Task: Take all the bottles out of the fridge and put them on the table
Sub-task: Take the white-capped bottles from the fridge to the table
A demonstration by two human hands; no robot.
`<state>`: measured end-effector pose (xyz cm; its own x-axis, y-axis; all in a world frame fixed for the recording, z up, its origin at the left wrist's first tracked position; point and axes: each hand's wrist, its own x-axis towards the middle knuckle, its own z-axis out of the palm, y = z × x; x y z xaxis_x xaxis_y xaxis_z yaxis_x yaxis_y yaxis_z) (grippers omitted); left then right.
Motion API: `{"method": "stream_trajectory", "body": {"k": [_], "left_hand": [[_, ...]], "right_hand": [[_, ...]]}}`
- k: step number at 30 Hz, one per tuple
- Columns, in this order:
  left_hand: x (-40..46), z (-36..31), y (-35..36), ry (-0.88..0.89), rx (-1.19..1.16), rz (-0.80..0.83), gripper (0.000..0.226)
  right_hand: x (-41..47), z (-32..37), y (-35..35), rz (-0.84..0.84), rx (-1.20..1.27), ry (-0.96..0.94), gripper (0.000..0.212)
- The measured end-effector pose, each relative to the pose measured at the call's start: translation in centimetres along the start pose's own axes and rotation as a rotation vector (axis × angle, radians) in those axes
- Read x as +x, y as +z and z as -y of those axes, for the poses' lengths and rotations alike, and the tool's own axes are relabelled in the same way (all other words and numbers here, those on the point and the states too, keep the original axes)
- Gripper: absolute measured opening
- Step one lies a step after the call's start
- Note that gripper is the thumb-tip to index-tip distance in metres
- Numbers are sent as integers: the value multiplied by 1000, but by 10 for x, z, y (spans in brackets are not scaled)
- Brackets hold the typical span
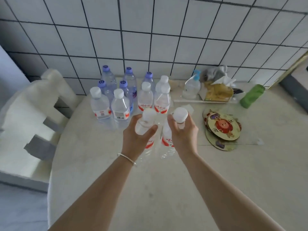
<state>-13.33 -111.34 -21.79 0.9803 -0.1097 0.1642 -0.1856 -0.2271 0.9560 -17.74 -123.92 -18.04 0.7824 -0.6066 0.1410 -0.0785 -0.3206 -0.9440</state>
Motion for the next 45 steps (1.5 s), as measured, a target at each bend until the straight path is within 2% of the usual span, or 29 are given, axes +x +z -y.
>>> {"method": "stream_trajectory", "body": {"k": [6,12,18,24,28,30,33,38,41,45], "left_hand": [[58,44,17,24,-38,-70,53],[89,71,34,69,-62,-63,39],[94,78,41,136,-93,-74,43],[86,85,37,91,-130,-40,39],[86,80,37,74,-127,-24,45],[85,77,35,67,-110,1,48],[80,73,30,28,-44,12,57],[61,59,25,-122,-57,10,95],[37,44,17,-158,8,-78,96],[-2,13,2,-126,-17,-166,79]], "right_hand": [[59,-31,41,6,-2,-65,34],[84,-54,60,-20,-3,-154,16],[86,-73,68,-20,-38,-177,19],[82,-74,68,39,-78,-169,20],[81,-72,64,80,-128,-156,24],[80,-71,63,92,-163,-134,30],[77,-67,62,52,-306,-136,52],[57,-54,36,75,-327,-33,82],[35,-42,10,77,-316,-3,83],[-2,-21,-26,118,-281,-20,72]]}}
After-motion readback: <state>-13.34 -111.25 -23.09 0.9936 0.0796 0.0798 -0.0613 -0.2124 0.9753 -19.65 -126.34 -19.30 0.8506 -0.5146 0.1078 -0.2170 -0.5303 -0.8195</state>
